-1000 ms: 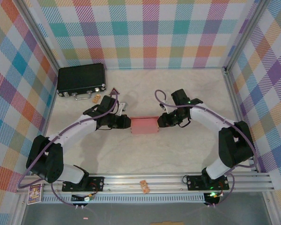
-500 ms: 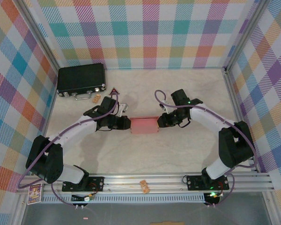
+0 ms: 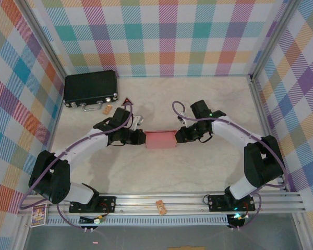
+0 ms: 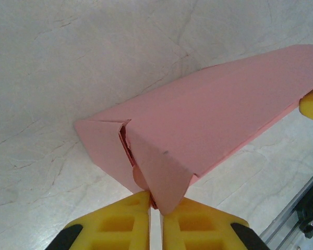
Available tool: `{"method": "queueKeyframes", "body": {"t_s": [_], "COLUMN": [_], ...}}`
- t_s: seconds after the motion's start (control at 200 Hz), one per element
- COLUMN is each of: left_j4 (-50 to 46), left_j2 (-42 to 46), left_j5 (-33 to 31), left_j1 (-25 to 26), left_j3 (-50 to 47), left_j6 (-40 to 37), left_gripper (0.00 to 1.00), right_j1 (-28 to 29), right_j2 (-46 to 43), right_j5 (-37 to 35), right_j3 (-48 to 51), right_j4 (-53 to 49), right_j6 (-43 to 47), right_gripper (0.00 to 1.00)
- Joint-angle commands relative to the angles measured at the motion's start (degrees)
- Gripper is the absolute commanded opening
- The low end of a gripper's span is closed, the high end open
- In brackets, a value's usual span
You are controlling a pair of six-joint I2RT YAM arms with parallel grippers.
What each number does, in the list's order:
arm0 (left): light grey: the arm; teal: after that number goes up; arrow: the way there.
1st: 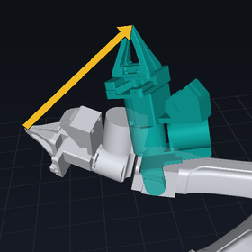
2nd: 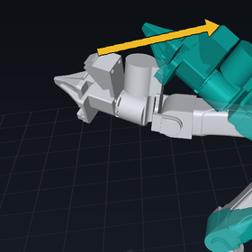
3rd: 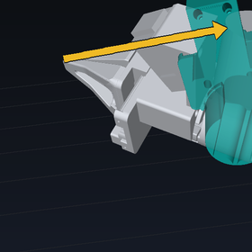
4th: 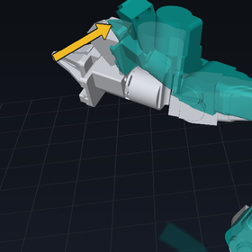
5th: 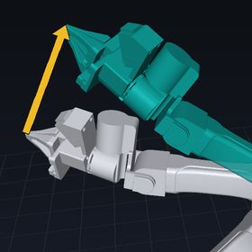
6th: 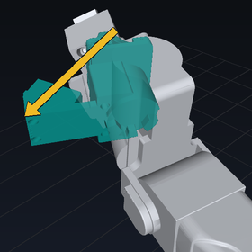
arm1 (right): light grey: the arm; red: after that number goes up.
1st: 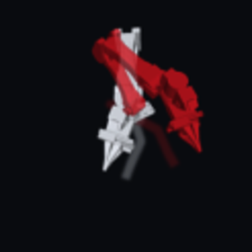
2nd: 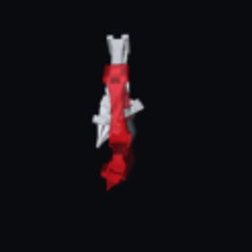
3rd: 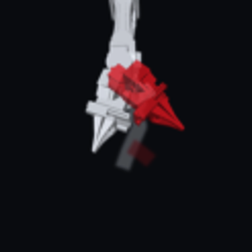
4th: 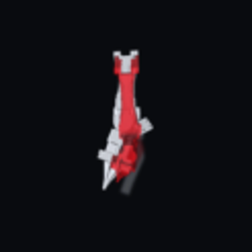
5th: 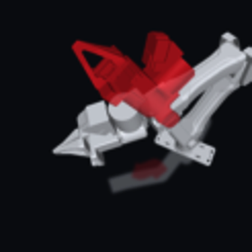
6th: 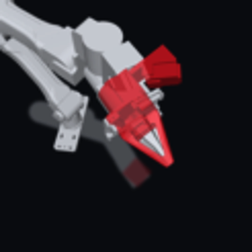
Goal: Fold the paper box
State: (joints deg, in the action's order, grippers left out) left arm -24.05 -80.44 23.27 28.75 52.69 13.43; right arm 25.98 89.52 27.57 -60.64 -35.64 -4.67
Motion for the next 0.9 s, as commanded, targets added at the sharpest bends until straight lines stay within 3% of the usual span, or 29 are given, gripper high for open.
{"method": "queueKeyframes", "body": {"t_s": [0.0, 0.2, 0.525, 0.895], "left_j4": [-4.3, -4.2, -3.8, -3.9], "left_j2": [0.1, 1.1, 1.8, 3.6], "left_j5": [-0.9, -0.1, 0.4, -0.7], "left_j1": [0.9, 0.9, 0.9, 0.9], "left_j3": [-1.2, -0.2, 1.8, 3.1], "left_j6": [-1.1, -1.1, -1.0, -1.3], "left_gripper": [0.12, 0.15, 0.27, 0.29], "right_j1": [1.0, 1.0, 1.0, 1.0], "right_j2": [0.1, -1.3, -1.8, -2.4], "right_j5": [-2.7, -2.6, -4.1, -5.8], "right_j3": [1.9, 1.1, -0.6, -3.3], "right_j4": [-3.6, -3.8, -3.9, -5.4], "right_j6": [0.8, 0.5, -0.4, 0.6], "right_gripper": [0.24, 0.27, 0.34, 0.37]}}
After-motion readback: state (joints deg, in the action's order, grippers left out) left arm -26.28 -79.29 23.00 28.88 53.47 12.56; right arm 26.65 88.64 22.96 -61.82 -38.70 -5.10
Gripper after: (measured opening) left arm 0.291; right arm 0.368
